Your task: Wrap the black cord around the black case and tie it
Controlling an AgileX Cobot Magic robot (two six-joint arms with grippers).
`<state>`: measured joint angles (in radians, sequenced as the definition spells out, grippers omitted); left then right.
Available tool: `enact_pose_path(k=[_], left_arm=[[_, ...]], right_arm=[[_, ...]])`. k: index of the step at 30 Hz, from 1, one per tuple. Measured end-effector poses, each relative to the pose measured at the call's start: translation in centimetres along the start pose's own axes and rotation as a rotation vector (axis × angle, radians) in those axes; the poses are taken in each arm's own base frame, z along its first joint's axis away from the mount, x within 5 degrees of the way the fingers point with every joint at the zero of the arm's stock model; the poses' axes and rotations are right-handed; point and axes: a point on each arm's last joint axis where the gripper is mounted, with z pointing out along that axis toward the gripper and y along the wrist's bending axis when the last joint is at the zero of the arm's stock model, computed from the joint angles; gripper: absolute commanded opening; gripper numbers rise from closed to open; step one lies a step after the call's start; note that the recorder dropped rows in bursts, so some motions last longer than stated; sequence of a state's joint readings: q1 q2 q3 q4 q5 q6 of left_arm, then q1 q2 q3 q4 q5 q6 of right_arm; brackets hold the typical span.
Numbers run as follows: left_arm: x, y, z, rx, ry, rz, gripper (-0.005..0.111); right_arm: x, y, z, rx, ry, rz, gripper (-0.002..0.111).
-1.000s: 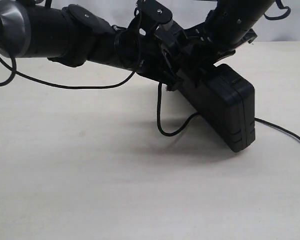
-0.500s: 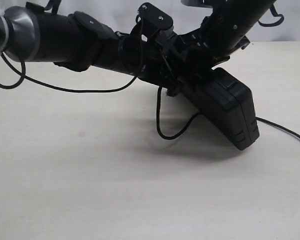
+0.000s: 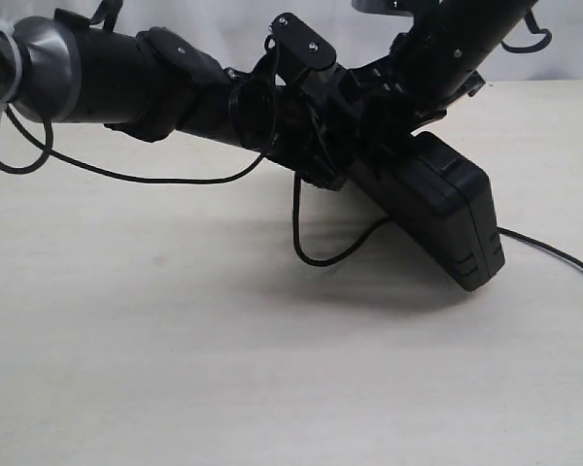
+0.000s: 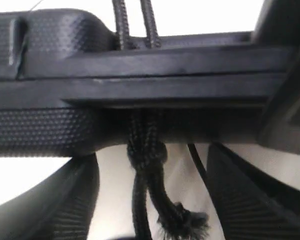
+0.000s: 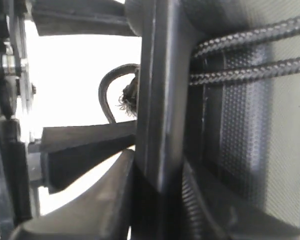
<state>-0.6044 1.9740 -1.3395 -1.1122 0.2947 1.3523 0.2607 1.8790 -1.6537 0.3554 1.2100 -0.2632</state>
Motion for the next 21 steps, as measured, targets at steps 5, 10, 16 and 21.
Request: enact_pose_path(k=[5, 10, 16, 21], left_arm=[[-0.8, -0.1, -1.6, -0.008, 0.02, 0.073, 0.061], [-0.7, -0.3, -2.2, 0.006, 0.073, 0.104, 0.061], [0.3, -0.3, -2.4, 0.022, 0.189, 0.125, 0.061], [0.6, -0.3, -2.5, 0.023, 0.227, 0.117, 0.06]], right_arm=[[0.0, 0.0, 0.0, -0.003, 0.001, -0.002, 0.004], [0.1, 0.0, 0.0, -0.004, 0.007, -0.005, 0.004], [0.1, 0.0, 0.0, -0.006, 0.006, -0.004, 0.004], [0.1, 0.0, 0.0, -0.006, 0.006, -0.004, 0.004]])
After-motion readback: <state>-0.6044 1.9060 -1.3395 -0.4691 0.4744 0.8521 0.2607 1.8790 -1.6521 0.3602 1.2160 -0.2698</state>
